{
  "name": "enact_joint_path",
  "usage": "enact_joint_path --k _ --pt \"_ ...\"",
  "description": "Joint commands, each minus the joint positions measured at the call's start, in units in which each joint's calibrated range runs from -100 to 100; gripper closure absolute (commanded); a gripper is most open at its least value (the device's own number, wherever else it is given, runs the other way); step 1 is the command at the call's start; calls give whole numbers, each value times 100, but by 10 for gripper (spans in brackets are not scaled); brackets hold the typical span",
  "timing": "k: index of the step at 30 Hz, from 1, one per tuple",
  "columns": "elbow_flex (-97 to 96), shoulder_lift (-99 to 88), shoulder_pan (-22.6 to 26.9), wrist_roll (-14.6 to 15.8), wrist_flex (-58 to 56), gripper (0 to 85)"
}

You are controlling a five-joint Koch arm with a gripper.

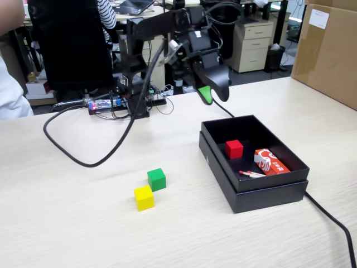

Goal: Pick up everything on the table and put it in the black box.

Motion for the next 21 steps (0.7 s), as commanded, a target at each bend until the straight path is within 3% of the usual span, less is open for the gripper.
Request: enact_joint_path --k 1,3,9,21 --pt "52 -628 -327 -361 -18 456" --pt "-3 -617 -640 -606 -18 436" --pt "34 267 -1104 -874 -18 392" --pt "206 2298 -1328 -972 -18 374"
